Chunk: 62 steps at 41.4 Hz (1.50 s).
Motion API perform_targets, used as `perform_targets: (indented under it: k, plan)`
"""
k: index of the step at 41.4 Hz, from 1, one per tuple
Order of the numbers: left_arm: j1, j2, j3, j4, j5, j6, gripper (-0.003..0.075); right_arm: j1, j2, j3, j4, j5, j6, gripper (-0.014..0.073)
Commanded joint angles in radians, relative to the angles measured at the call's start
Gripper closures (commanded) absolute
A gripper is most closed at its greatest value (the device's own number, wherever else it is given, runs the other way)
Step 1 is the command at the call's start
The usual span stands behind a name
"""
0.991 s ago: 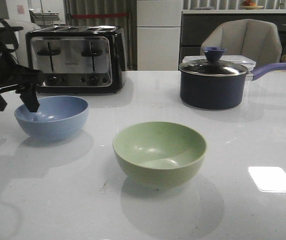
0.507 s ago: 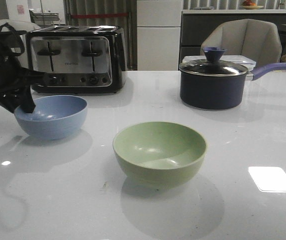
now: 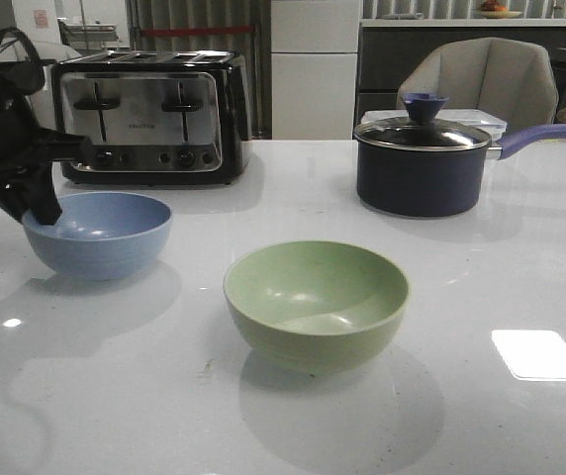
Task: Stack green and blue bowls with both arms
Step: 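Grasp the light blue bowl rim with the left gripper and lift, then lower the blue bowl into the green bowl with the left gripper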
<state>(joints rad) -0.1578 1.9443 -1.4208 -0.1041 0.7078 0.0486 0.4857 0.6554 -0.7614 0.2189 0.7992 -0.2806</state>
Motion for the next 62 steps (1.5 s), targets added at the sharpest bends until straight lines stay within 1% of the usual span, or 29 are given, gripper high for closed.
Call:
perform_targets:
  k: [1,7,10,17,25,29,39,45,51,53,57,61,62]
  plan:
    - [-0.028,-0.107,-0.065,-0.034,0.024,0.047,0.0627,0.0,-0.002,-0.026,0.006,-0.06,-0.01,0.0126]
    - [-0.084,-0.188,-0.088,-0.049,0.051,0.102,0.0627,0.0,-0.002,-0.026,0.006,-0.06,-0.01,0.0126]
    - [-0.122,-0.231,-0.088,-0.049,0.066,0.105,0.0627,0.0,-0.002,-0.026,0.006,-0.06,-0.01,0.0126]
    - [-0.243,-0.305,-0.088,-0.049,0.11,0.129,0.0627,0.0,-0.002,-0.026,0.006,-0.06,-0.01,0.0126]
    - [-0.381,-0.298,-0.088,-0.049,0.131,0.131,0.0627,0.0,-0.002,-0.026,0.006,-0.06,-0.01,0.0126]
    - [-0.423,-0.271,-0.088,-0.049,0.113,0.131,0.0627,0.0,-0.002,-0.026,0.006,-0.06,-0.01,0.0126]
    - [-0.465,-0.179,-0.088,-0.088,0.064,0.131,0.0627,0.0,-0.002,-0.026,0.006,-0.06,-0.01,0.0126]
    - [-0.471,-0.12,-0.088,-0.092,0.027,0.131,0.0627,0.0,-0.002,-0.026,0.006,-0.06,-0.01,0.0126]
    - [-0.471,-0.082,-0.088,-0.119,0.029,0.131,0.0626,0.0,-0.002,-0.026,0.006,-0.06,-0.01,0.0126]
    - [-0.471,-0.074,-0.088,-0.128,0.029,0.131,0.0615,0.0,-0.002,-0.026,0.006,-0.06,-0.01,0.0126]
    - [-0.471,-0.07,-0.088,-0.13,0.027,0.133,0.0547,0.0,-0.002,-0.026,0.006,-0.06,-0.01,0.0126]
    - [-0.471,-0.072,-0.088,-0.13,0.029,0.133,0.0436,0.0,-0.002,-0.026,0.006,-0.06,-0.01,0.0126]
    - [-0.471,-0.072,-0.088,-0.13,0.029,0.133,0.0398,0.0,-0.002,-0.026,0.006,-0.06,-0.01,0.0126]
